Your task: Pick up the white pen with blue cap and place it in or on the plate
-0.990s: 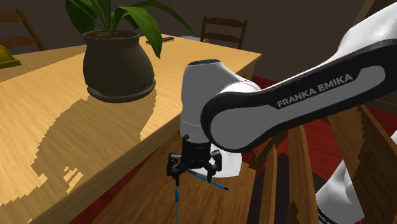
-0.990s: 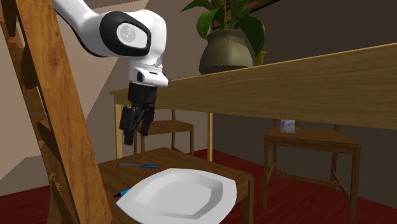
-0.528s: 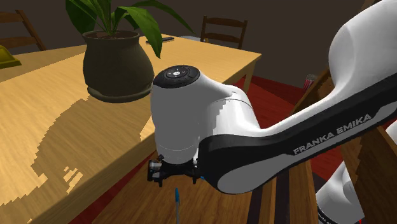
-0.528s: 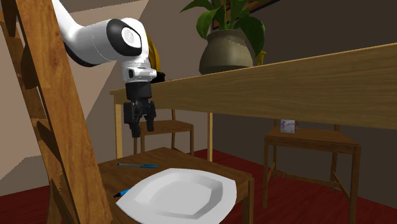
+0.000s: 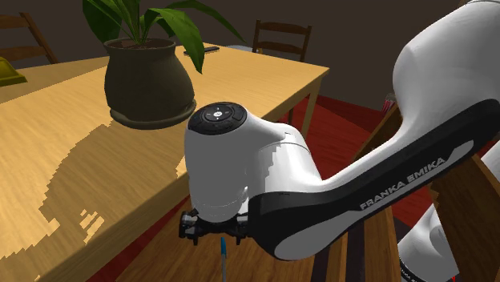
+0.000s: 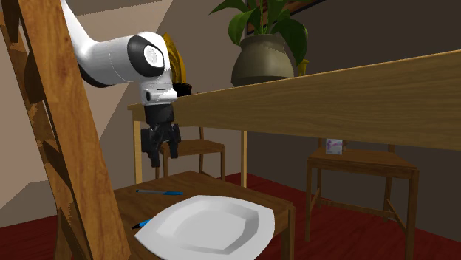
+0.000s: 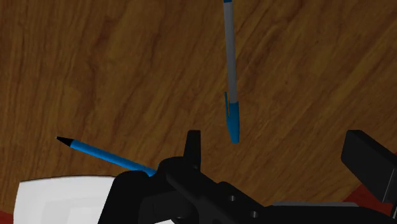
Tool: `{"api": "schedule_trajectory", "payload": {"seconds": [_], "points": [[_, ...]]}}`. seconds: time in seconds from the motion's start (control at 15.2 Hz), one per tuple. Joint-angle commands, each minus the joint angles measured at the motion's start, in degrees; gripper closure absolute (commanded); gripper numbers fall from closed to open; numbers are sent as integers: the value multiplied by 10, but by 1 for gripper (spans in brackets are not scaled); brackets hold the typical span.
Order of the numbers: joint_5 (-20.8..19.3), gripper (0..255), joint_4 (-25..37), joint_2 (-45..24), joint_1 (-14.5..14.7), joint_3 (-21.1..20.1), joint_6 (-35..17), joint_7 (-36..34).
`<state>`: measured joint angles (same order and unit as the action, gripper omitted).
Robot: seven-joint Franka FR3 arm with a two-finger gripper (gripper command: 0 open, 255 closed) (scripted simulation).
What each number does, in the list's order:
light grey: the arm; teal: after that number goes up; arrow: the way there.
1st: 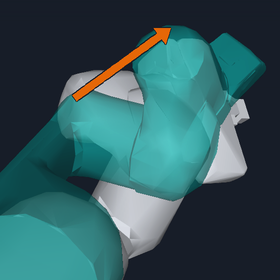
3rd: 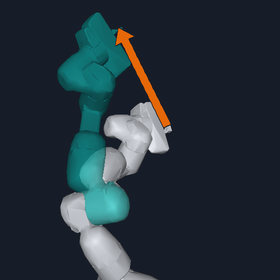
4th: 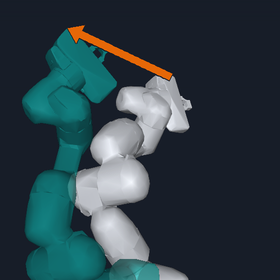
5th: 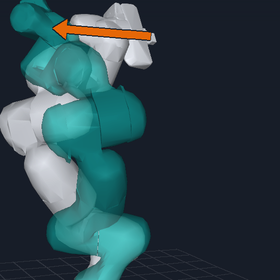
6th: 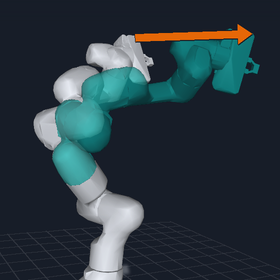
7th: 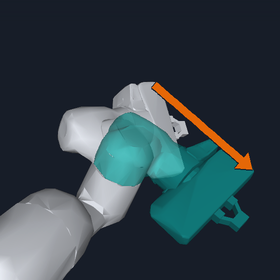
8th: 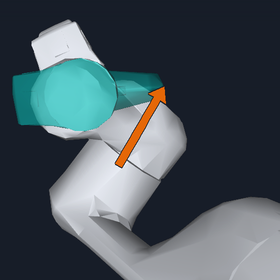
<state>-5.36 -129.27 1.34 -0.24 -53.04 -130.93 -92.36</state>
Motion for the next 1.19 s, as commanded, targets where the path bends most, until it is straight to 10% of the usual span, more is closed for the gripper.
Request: {"api": "schedule_trajectory", "payload": {"seconds": [0.0, 0.26, 0.33, 0.46, 0.59, 0.73, 0.86, 0.92, 1.12], "points": [[-85, 0, -111, -48, -10, 1, -190, -6], [-86, 0, -111, -48, -18, -6, -190, -7], [-98, 255, -102, -60, -18, -7, -186, -14], [-115, 255, -96, -75, -17, -8, -187, -28], [-216, 255, -50, -166, -27, -5, -191, -80], [-165, 255, -83, -120, -31, 1, -198, -38], [-213, 255, -84, -162, -32, 0, -221, -69], [-86, 255, -111, -49, -19, -7, -190, -7], [-29, 255, -108, -15, -21, -14, -171, 35]]}}
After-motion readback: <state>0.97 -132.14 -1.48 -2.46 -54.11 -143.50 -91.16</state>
